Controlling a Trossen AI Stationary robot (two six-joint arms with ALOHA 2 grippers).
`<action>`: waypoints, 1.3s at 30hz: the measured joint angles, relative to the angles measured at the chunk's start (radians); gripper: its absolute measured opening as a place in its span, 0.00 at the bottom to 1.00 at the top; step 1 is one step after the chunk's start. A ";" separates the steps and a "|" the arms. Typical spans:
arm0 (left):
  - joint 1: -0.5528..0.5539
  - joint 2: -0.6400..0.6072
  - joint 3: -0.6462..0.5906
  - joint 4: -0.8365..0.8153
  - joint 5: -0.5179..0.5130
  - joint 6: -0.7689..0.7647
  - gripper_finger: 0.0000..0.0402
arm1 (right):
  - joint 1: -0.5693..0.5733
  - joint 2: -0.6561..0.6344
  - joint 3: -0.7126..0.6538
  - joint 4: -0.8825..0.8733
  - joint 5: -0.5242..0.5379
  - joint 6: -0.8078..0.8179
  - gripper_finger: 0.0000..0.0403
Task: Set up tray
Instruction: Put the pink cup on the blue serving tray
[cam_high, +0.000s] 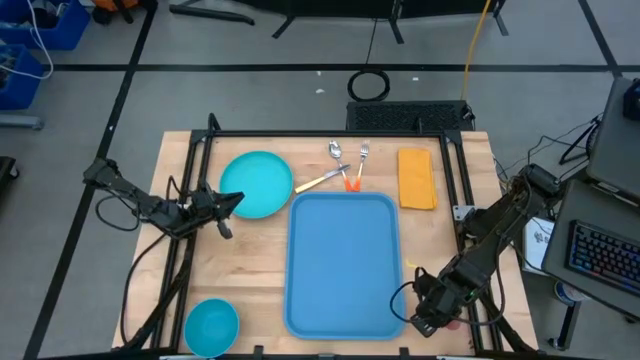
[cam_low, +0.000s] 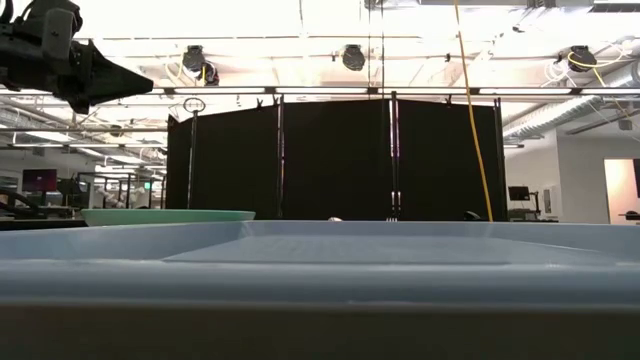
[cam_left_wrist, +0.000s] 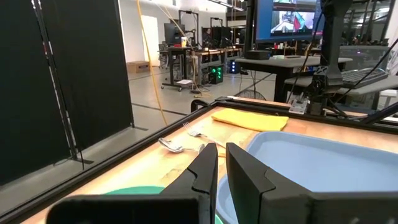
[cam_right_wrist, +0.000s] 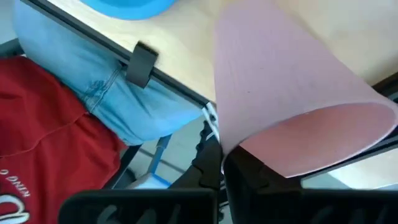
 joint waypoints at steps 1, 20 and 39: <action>0.000 0.000 0.000 0.001 0.000 -0.001 0.09 | -0.003 0.000 0.008 -0.012 0.015 -0.020 0.00; 0.000 0.000 0.000 -0.005 0.000 -0.021 0.09 | -0.050 0.017 0.083 -0.122 0.135 -0.433 0.00; 0.000 0.000 0.000 -0.060 -0.001 -0.085 0.09 | -0.158 0.275 0.364 -0.414 0.173 -1.082 0.00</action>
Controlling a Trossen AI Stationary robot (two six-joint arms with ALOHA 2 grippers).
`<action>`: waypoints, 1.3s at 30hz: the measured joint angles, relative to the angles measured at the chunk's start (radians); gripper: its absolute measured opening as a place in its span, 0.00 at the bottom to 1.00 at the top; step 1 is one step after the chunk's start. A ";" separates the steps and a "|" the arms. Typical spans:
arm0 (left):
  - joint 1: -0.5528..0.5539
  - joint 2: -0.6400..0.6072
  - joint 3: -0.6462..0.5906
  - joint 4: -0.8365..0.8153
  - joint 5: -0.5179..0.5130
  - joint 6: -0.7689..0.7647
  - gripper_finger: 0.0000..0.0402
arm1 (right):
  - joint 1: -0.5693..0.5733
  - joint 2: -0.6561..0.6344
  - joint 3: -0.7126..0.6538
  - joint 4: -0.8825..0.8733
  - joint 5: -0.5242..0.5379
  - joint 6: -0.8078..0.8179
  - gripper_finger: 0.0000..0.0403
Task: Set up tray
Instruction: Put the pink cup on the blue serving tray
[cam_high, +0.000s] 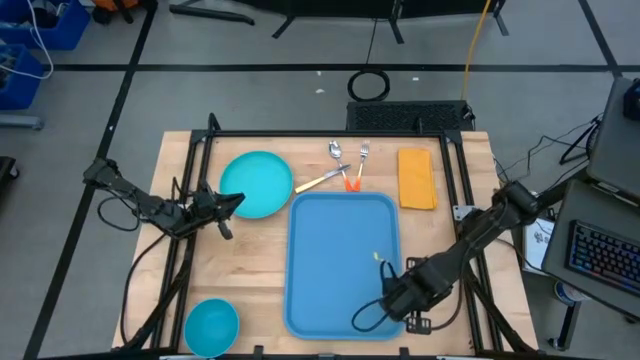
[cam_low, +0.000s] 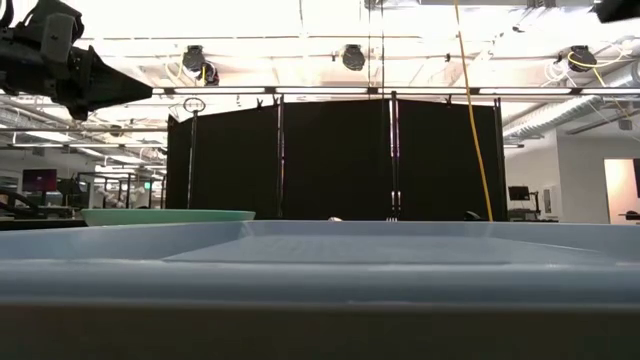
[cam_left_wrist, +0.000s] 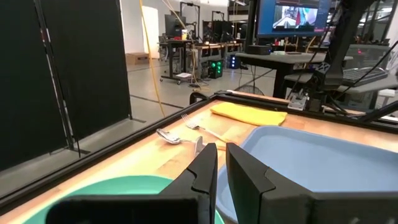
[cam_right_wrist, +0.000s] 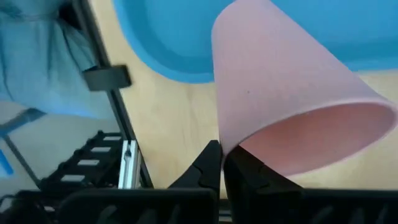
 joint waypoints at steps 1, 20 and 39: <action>0.000 0.000 0.000 0.000 0.000 -0.002 0.09 | 0.000 0.018 0.030 -0.015 0.012 -0.025 0.00; 0.000 0.000 0.000 -0.029 0.000 -0.025 0.09 | 0.020 0.279 0.316 -0.283 0.164 -0.349 0.00; 0.000 0.000 0.000 -0.051 -0.001 -0.046 0.09 | 0.053 0.334 0.344 -0.304 0.139 -0.469 0.00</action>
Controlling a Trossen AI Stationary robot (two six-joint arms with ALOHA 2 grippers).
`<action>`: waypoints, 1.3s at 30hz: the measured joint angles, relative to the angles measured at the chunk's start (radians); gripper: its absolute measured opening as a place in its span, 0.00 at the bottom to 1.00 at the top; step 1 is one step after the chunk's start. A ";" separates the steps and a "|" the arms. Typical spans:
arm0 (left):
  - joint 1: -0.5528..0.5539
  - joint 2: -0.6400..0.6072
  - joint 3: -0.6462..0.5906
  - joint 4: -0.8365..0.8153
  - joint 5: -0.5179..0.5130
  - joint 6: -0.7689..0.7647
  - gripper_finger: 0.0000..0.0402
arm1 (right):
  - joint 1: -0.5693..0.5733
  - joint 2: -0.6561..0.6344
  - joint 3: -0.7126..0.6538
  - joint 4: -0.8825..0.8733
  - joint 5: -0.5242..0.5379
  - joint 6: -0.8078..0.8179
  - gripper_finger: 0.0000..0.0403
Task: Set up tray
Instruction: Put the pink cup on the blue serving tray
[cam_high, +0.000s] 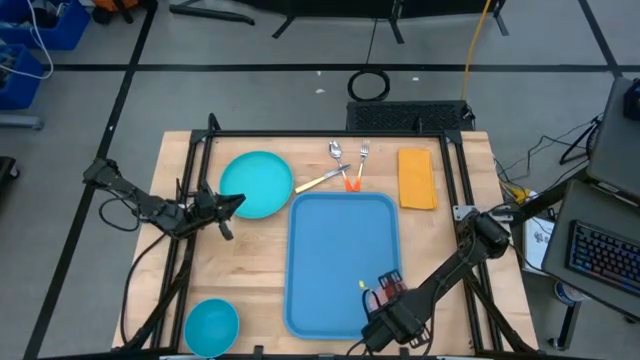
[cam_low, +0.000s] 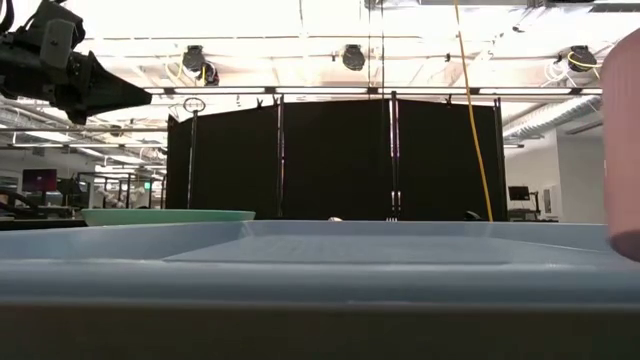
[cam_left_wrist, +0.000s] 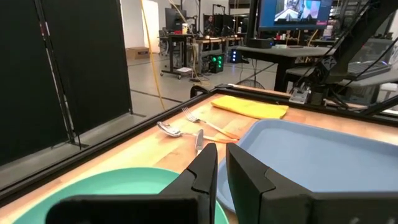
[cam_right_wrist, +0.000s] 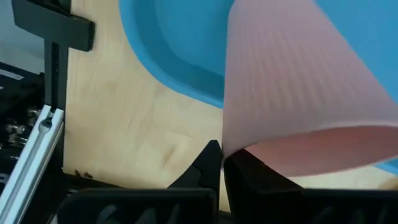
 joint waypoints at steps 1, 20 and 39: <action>0.000 0.000 0.000 0.000 0.000 -0.001 0.09 | 0.000 0.000 0.007 -0.010 -0.001 0.005 0.00; 0.000 0.000 0.000 -0.002 0.000 -0.002 0.09 | -0.009 0.001 0.035 0.031 -0.051 0.066 0.00; 0.000 0.000 0.000 -0.008 0.000 -0.003 0.09 | -0.034 -0.001 0.035 0.109 -0.134 0.394 0.01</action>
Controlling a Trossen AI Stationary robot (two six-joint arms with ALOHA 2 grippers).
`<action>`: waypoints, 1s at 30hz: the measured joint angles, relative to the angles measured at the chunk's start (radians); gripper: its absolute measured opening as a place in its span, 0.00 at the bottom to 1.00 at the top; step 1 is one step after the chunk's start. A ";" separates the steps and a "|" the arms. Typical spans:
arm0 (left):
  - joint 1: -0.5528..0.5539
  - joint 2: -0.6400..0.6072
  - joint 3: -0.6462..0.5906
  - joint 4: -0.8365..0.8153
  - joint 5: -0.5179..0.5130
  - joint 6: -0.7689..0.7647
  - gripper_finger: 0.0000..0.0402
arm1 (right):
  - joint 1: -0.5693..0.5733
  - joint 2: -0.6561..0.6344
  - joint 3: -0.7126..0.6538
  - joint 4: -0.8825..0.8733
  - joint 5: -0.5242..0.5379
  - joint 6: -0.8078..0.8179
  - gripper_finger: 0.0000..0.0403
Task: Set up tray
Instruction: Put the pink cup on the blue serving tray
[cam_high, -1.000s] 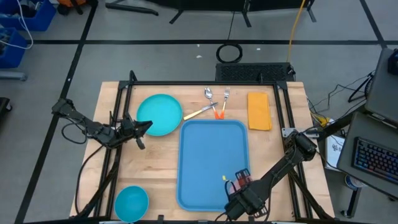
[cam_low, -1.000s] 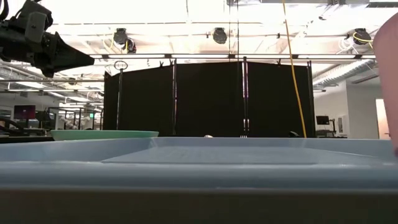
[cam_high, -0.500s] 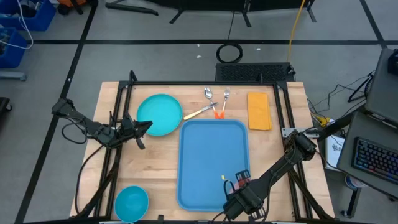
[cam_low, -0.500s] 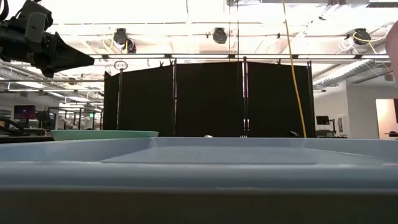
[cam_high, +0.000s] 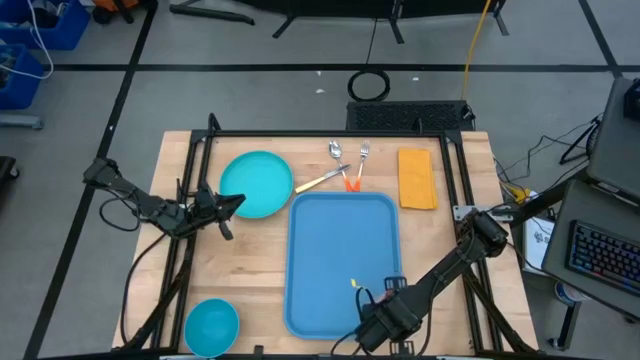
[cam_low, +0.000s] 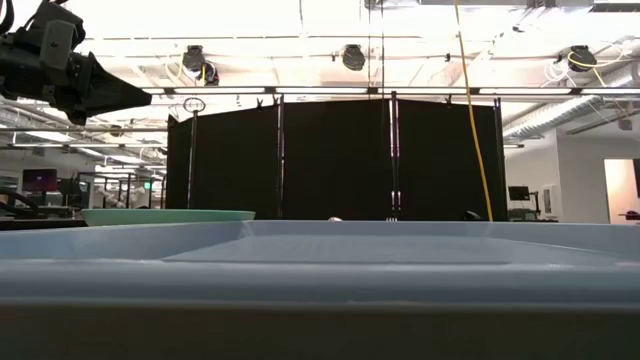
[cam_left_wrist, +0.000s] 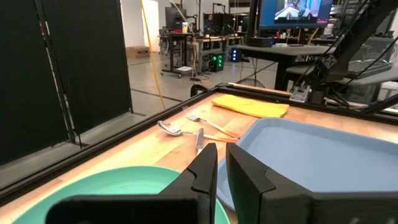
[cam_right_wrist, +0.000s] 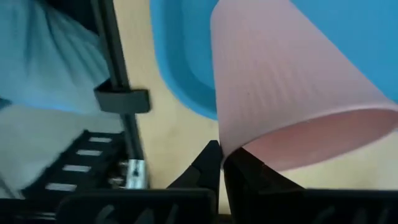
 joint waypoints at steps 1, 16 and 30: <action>0.000 0.000 0.000 0.000 0.000 0.000 0.09 | -0.006 0.000 0.000 -0.006 -0.015 0.009 0.01; 0.000 0.000 0.000 -0.063 0.000 -0.041 0.09 | -0.100 0.000 0.000 -0.006 -0.211 0.098 0.04; 0.000 0.000 0.000 -0.067 0.000 -0.050 0.09 | -0.103 0.000 0.000 0.062 -0.210 0.098 0.20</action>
